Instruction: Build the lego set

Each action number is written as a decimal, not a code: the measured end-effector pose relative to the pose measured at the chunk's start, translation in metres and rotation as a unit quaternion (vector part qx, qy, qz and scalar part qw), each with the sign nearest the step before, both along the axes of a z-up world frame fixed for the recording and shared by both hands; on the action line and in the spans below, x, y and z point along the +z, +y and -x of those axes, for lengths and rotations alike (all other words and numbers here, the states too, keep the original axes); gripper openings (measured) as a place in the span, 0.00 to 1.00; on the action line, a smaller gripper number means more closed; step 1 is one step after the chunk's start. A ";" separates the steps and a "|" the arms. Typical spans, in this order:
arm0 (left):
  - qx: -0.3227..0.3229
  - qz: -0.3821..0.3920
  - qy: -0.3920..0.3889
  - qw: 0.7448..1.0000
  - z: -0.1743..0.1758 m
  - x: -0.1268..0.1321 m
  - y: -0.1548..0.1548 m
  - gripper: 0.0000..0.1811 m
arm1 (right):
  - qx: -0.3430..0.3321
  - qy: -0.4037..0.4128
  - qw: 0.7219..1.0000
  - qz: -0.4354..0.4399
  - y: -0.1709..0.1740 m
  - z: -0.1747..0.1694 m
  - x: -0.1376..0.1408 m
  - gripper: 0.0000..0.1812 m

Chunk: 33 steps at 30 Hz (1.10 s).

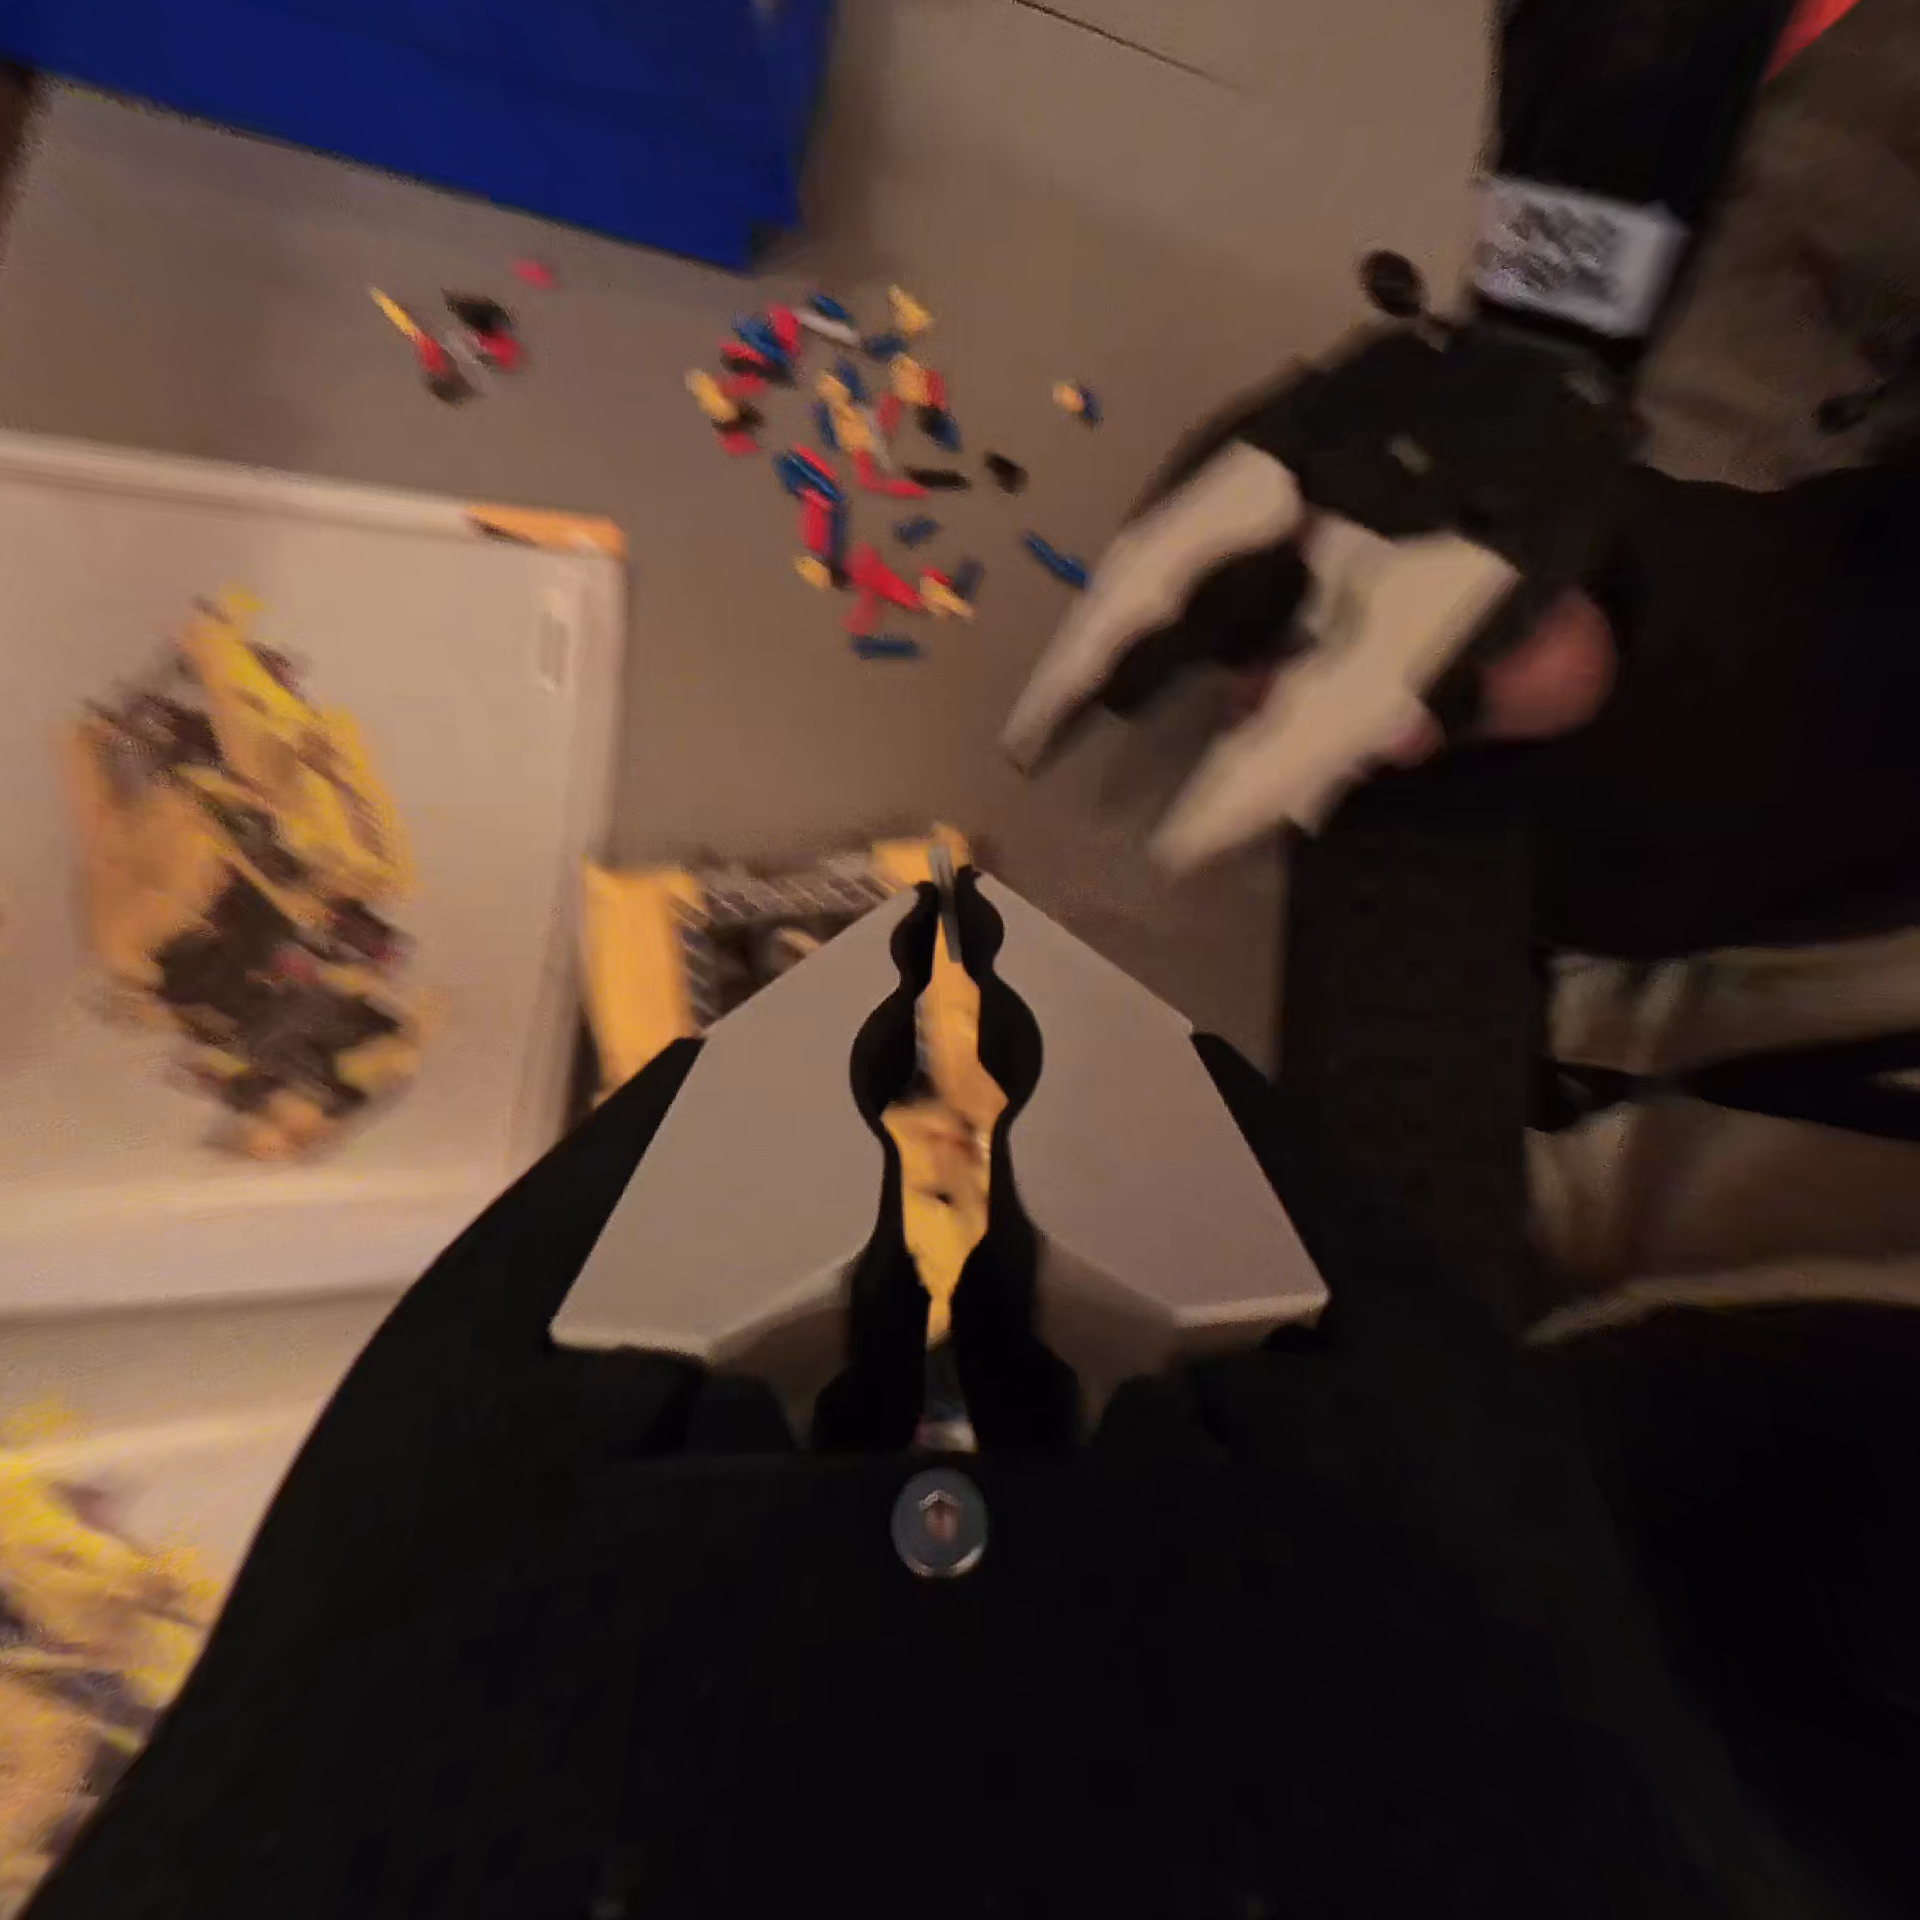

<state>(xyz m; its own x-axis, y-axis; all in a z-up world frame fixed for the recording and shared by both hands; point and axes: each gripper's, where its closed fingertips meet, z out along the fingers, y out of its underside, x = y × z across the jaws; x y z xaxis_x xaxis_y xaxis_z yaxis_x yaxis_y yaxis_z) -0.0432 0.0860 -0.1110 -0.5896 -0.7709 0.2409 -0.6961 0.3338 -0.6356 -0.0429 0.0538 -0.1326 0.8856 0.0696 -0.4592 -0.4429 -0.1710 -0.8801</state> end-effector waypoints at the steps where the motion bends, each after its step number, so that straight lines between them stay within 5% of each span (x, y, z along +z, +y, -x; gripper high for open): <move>1: 0.008 0.011 0.005 1.000 0.030 -0.006 -0.010 0.02 | -0.004 0.000 1.000 -0.004 -0.001 -0.002 0.001 0.21; 5: 0.080 -0.013 0.020 0.996 0.097 -0.062 -0.031 0.02 | -0.009 -0.036 0.999 -0.018 -0.001 -0.002 0.008 0.23; 10: 0.100 -0.016 0.020 0.995 0.112 -0.101 -0.049 0.02 | -0.026 -0.082 0.996 0.023 0.004 -0.006 -0.008 0.23; 13: 0.109 0.014 0.021 0.994 0.109 -0.108 -0.059 0.02 | -0.034 -0.087 0.995 0.040 0.006 -0.010 -0.016 0.23; 23: 0.117 -0.061 0.024 0.991 0.110 -0.136 -0.044 0.02 | -0.006 -0.111 0.992 0.055 0.017 -0.003 -0.027 0.24; 33: 0.114 -0.037 0.004 0.993 0.106 -0.139 -0.048 0.02 | -0.028 -0.109 0.991 0.078 0.018 -0.016 -0.037 0.23</move>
